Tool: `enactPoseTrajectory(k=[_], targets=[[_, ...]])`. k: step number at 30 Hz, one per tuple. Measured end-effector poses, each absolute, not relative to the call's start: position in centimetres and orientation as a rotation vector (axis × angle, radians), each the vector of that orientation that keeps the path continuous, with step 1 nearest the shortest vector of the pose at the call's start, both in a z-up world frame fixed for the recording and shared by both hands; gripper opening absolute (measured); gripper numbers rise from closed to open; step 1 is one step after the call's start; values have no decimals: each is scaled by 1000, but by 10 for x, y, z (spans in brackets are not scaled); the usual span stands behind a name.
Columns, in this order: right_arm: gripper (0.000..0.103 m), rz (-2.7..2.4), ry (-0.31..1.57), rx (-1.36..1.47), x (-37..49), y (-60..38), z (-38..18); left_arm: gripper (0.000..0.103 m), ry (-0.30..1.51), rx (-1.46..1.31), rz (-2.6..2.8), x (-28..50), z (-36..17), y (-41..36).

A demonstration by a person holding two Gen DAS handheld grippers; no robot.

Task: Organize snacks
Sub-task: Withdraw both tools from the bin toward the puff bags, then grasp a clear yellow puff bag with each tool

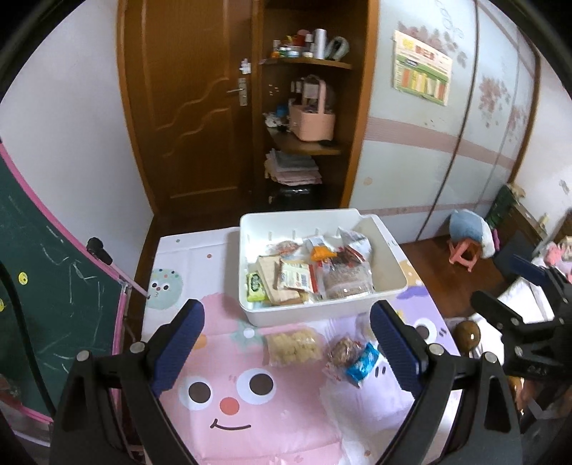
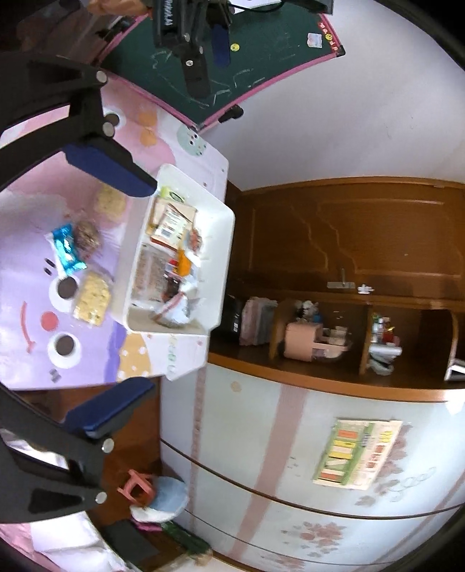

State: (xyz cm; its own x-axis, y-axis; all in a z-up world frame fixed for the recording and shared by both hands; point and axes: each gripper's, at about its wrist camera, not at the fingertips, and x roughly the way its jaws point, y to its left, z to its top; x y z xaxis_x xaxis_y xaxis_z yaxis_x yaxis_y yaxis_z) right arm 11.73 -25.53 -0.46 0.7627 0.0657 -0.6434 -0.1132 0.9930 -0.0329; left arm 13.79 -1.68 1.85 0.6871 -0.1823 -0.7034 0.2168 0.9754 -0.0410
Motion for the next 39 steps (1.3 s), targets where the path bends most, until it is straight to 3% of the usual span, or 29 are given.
enactPoseTrajectory(k=[10,26,39], targets=[[103,44,870,34,141,-278,-72,94,871,86,-267,146,-43,-35],[103,-17,1069,75,202,-284,-192,94,1152,-73,-201,226,-203,-44],[103,-65,1104,87,234,-286,-247,94,1229,-68,-139,259,-260,-59]])
